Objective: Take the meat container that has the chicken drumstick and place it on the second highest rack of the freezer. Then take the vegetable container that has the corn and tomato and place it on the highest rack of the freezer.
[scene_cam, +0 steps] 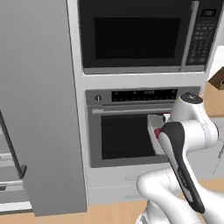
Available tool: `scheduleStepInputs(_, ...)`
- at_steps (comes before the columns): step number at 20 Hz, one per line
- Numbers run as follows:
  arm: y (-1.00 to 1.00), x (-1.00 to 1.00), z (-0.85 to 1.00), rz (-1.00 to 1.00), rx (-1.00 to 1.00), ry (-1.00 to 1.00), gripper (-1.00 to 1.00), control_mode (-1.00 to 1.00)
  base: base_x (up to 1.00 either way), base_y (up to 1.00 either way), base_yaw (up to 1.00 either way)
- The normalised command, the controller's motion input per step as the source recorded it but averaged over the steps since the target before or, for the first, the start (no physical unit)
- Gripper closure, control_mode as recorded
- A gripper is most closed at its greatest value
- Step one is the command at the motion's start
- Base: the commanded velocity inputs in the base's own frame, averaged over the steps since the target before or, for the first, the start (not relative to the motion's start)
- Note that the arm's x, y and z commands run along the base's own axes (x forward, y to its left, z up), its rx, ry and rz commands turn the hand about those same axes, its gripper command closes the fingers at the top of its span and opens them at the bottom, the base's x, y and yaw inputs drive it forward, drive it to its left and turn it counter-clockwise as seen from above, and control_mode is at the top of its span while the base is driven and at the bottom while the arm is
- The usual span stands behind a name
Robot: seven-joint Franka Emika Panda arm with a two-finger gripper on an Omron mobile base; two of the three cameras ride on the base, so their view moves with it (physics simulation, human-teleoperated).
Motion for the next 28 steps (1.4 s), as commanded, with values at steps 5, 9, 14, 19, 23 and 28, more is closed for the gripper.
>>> scheduleStepInputs(5,0.00,0.00,0.00,0.00,0.00,0.00,1.00,1.00,-0.29,1.00,0.32)
scheduleStepInputs(9,0.00,0.00,0.00,0.00,0.00,0.00,1.00,1.00,-0.02,1.00,0.28)
scheduleStepInputs(14,0.00,0.00,0.00,0.00,0.00,0.00,1.00,1.00,0.00,1.00,0.25)
scheduleStepInputs(19,0.00,0.00,0.00,0.00,0.00,0.00,1.00,1.00,0.33,0.99,0.16)
scheduleStepInputs(23,0.00,0.00,0.00,0.00,0.00,0.00,1.00,1.00,0.46,0.79,0.12)
scheduleStepInputs(28,0.00,0.00,0.00,0.00,0.00,0.00,1.00,1.00,0.66,0.07,0.01)
